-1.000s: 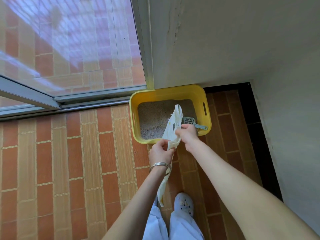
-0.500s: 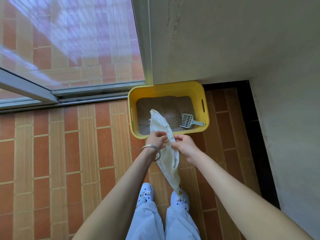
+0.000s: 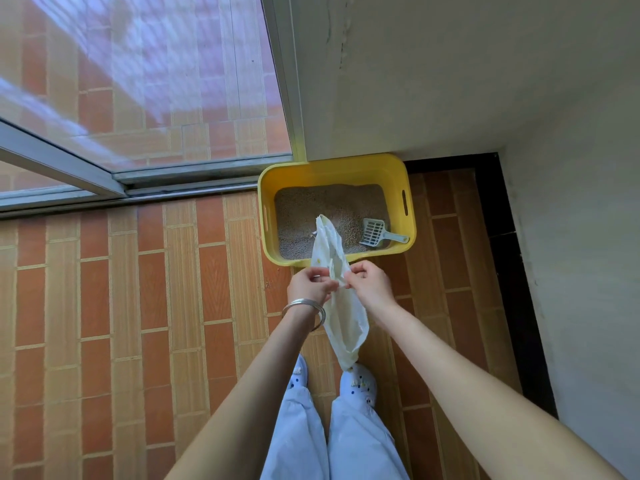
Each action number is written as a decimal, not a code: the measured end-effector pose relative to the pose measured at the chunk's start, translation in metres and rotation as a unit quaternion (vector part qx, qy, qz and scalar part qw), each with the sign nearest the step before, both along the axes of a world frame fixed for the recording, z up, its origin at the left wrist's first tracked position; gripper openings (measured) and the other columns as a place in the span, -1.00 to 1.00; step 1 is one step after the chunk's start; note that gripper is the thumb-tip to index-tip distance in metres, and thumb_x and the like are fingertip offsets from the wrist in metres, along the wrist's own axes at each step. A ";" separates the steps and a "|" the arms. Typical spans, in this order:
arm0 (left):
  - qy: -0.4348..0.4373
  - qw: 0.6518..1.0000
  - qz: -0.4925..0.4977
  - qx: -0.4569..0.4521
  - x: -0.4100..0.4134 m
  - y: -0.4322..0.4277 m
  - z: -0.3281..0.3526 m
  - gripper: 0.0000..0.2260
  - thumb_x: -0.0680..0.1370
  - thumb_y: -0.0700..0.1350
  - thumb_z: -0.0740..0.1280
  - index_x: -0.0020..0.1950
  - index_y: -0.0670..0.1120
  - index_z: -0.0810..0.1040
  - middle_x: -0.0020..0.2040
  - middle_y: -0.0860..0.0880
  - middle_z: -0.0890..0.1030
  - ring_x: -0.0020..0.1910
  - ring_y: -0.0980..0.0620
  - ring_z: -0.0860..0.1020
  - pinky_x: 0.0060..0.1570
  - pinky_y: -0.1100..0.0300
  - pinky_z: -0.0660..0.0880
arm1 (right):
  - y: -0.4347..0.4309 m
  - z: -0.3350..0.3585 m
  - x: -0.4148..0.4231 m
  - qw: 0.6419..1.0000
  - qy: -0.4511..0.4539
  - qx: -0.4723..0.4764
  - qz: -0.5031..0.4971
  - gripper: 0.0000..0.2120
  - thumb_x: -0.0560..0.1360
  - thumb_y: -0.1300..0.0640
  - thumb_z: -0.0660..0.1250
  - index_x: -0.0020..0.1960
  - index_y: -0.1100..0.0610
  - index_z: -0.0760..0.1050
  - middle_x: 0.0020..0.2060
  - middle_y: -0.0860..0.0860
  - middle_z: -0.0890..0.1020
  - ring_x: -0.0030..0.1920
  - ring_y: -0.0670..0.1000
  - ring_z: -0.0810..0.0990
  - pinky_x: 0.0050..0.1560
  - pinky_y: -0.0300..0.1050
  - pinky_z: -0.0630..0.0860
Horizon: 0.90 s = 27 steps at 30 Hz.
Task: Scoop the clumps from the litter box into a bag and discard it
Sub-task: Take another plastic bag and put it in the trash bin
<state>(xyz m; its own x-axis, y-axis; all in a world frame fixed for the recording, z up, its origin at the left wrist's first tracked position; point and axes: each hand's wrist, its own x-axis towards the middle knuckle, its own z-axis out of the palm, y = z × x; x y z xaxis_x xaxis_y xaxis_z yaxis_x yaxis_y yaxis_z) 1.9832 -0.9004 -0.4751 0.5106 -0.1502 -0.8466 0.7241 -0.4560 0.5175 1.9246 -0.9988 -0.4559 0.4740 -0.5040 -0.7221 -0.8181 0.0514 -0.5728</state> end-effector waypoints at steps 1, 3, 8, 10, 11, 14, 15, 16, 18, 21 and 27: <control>-0.005 1.000 0.003 0.008 -0.005 0.004 0.006 -0.78 0.39 -0.41 0.40 -0.21 -0.09 0.53 -0.41 0.02 0.53 -0.36 0.06 0.49 -0.29 0.23 0.50 | 0.002 0.006 -0.004 1.000 0.001 -0.008 0.008 -0.83 0.49 0.22 0.30 0.04 0.27 0.53 -0.15 0.12 0.61 -0.20 -0.04 0.51 -0.40 -0.45 0.31; -0.003 1.000 0.014 0.014 -0.013 0.013 0.023 -0.78 0.39 -0.45 0.36 -0.16 -0.13 0.58 -0.39 0.01 0.54 -0.32 0.02 0.49 -0.21 0.16 0.51 | 0.005 0.023 -0.012 1.000 -0.007 -0.016 0.016 -0.83 0.49 0.20 0.33 0.04 0.26 0.54 -0.16 0.08 0.58 -0.16 -0.04 0.48 -0.38 -0.46 0.31; 0.014 0.998 0.037 -0.039 -0.029 0.024 0.088 -0.66 0.41 -0.56 0.19 -0.07 -0.19 0.58 -0.28 -0.09 0.54 -0.23 -0.03 0.51 -0.07 0.07 0.52 | 0.010 0.086 -0.024 0.999 -0.027 -0.009 0.015 -0.81 0.48 0.14 0.36 0.03 0.23 0.57 -0.13 0.04 0.60 -0.13 -0.06 0.52 -0.21 -0.33 0.39; 0.023 0.997 0.033 -0.069 -0.034 0.024 0.116 -0.61 0.39 -0.60 0.11 -0.04 -0.22 0.57 -0.31 -0.08 0.54 -0.32 0.03 0.48 -0.25 0.22 0.46 | 0.010 0.112 -0.026 0.999 -0.028 -0.008 0.021 -0.79 0.44 0.08 0.41 -0.01 0.18 0.58 -0.17 0.00 0.60 -0.13 -0.06 0.54 -0.14 -0.24 0.43; 0.028 0.996 0.035 -0.080 -0.037 0.023 0.133 -0.59 0.39 -0.60 0.10 -0.07 -0.20 0.57 -0.34 -0.05 0.55 -0.37 0.07 0.48 -0.30 0.26 0.44 | 0.009 0.126 -0.028 0.999 -0.031 -0.006 0.021 -0.78 0.41 0.07 0.44 -0.02 0.18 0.58 -0.18 -0.02 0.59 -0.14 -0.06 0.54 -0.14 -0.23 0.44; 0.042 0.993 0.037 -0.103 -0.041 0.019 0.181 -0.58 0.41 -0.60 0.11 -0.09 -0.15 0.57 -0.35 -0.02 0.57 -0.45 0.17 0.53 -0.35 0.31 0.48 | 0.005 0.170 -0.032 0.999 -0.043 0.021 0.014 -0.73 0.37 0.13 0.48 -0.01 0.23 0.54 -0.18 0.01 0.58 -0.15 -0.05 0.55 -0.18 -0.28 0.46; 0.038 0.993 0.023 -0.107 -0.042 0.018 0.194 -0.59 0.42 -0.59 0.12 -0.07 -0.15 0.57 -0.35 -0.02 0.57 -0.45 0.17 0.54 -0.36 0.32 0.47 | 0.004 0.182 -0.035 0.999 -0.043 0.023 0.011 -0.73 0.36 0.16 0.49 -0.02 0.23 0.53 -0.16 0.03 0.60 -0.13 -0.02 0.57 -0.15 -0.23 0.49; 0.032 0.994 0.005 -0.108 -0.044 0.016 0.207 -0.61 0.43 -0.58 0.14 -0.07 -0.14 0.57 -0.36 0.00 0.59 -0.45 0.18 0.55 -0.37 0.33 0.46 | 0.002 0.193 -0.037 0.999 -0.042 0.021 0.009 -0.75 0.35 0.17 0.49 -0.02 0.21 0.54 -0.14 0.05 0.61 -0.10 0.00 0.59 -0.08 -0.15 0.53; -0.004 0.995 -0.048 -0.083 -0.050 0.017 0.230 -0.62 0.43 -0.54 0.19 -0.10 -0.10 0.60 -0.41 0.07 0.61 -0.42 0.18 0.56 -0.32 0.31 0.46 | 0.000 0.213 -0.046 0.999 -0.036 0.014 0.008 -0.80 0.36 0.16 0.47 -0.06 0.15 0.53 -0.12 0.05 0.63 -0.07 0.02 0.61 0.01 -0.05 0.57; -0.105 0.980 -0.167 -0.015 -0.059 0.021 0.262 -0.66 0.42 -0.44 0.27 -0.14 0.00 0.60 -0.29 0.08 0.63 -0.22 0.09 0.58 -0.16 0.20 0.54 | -0.001 0.245 -0.063 1.000 -0.031 0.002 0.003 -0.85 0.37 0.17 0.46 -0.12 0.10 0.51 -0.15 0.05 0.63 -0.07 0.05 0.61 -0.03 -0.04 0.56; -0.301 0.865 -0.396 0.069 -0.067 0.031 0.323 -0.75 0.46 -0.23 0.29 0.10 -0.03 0.58 0.02 -0.02 0.60 -0.05 0.05 0.55 -0.01 0.12 0.53 | 0.008 0.319 -0.101 0.993 -0.028 -0.105 0.041 -0.83 0.36 0.17 0.43 -0.06 0.15 0.54 -0.26 -0.04 0.57 -0.22 -0.06 0.52 -0.35 -0.31 0.36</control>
<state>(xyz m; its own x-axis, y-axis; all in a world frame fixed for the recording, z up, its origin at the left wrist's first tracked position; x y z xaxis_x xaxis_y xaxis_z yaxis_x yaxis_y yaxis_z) 1.9161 -0.8699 -0.1525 0.6478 -0.5735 -0.5014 -0.2251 -0.7729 0.5933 1.8237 -0.9913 -0.1372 0.5564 -0.5993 -0.5756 -0.7806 -0.1396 -0.6092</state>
